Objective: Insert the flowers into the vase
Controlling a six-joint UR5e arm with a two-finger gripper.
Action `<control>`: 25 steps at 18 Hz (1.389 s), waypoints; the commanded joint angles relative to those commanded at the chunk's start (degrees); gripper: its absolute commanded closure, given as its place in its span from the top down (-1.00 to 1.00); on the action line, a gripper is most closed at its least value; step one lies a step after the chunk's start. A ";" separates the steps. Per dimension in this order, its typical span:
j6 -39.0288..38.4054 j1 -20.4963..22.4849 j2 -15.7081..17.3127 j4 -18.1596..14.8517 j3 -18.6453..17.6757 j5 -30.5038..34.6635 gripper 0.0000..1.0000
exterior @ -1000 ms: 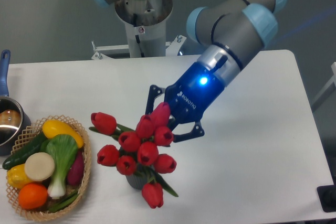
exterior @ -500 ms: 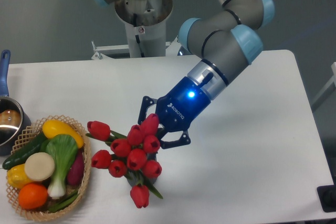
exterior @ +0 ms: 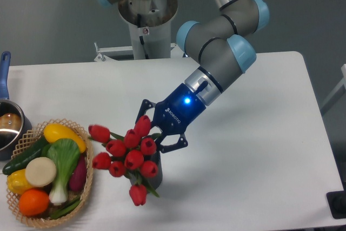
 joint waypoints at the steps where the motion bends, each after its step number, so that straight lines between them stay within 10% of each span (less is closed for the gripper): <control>1: 0.00 0.17 0.00 0.00 -0.35 0.61 0.61; 5: 0.00 0.97 0.44 0.00 -2.37 2.72 0.99; 25: 4.22 12.82 5.88 -0.09 -5.72 4.57 1.00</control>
